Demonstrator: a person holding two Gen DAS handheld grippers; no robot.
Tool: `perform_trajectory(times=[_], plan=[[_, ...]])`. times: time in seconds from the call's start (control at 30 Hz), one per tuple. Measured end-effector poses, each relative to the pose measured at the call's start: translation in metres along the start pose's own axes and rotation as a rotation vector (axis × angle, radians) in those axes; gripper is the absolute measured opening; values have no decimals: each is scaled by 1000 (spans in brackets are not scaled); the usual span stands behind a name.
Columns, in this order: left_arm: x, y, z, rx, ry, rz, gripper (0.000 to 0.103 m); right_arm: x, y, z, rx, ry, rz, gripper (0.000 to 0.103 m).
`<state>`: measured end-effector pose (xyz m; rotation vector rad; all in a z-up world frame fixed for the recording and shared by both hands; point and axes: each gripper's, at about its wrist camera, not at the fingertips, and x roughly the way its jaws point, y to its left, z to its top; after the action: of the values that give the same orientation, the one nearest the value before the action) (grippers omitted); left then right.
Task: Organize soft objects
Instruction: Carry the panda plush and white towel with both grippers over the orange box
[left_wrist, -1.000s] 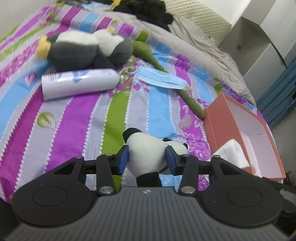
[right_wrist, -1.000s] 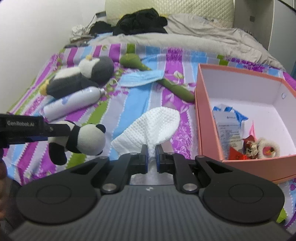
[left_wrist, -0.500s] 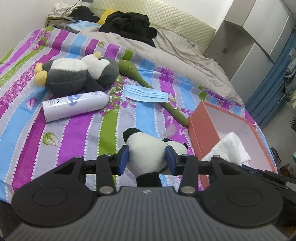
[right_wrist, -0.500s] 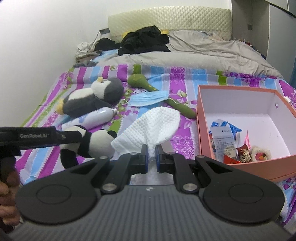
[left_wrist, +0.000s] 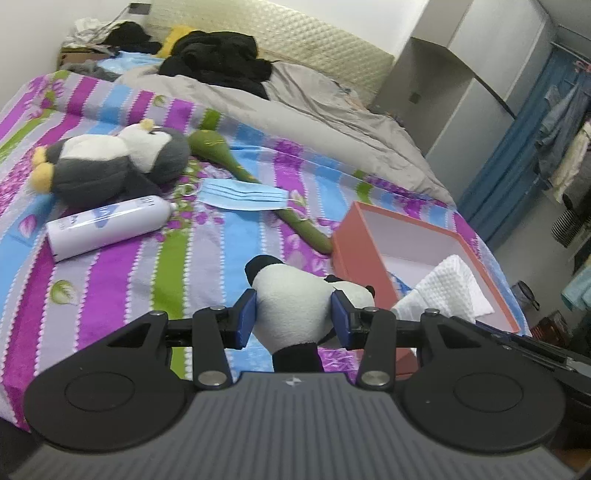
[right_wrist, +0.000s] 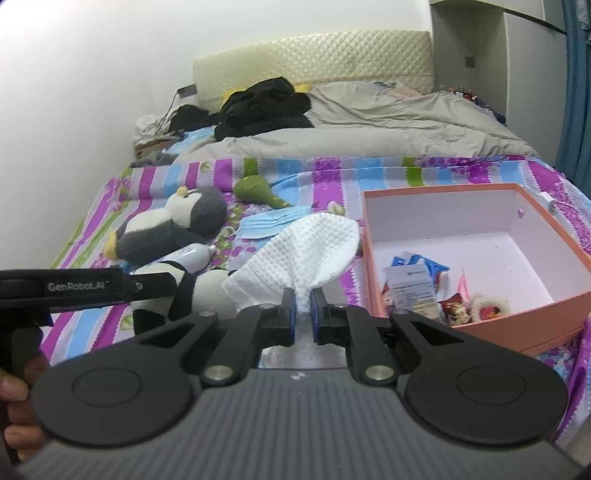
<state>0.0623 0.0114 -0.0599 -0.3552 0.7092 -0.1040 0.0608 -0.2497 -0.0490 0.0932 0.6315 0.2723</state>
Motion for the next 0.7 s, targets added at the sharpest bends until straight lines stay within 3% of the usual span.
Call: perform_trajectory(times=[0.47,0.7], plan=[[30,-77,1,98,33,-117,49,-36,-64,-3,113,-31,-101,12],[53,-115,-1,148,81,-175,49,-30,-96,-3,173,-23,-132,12]])
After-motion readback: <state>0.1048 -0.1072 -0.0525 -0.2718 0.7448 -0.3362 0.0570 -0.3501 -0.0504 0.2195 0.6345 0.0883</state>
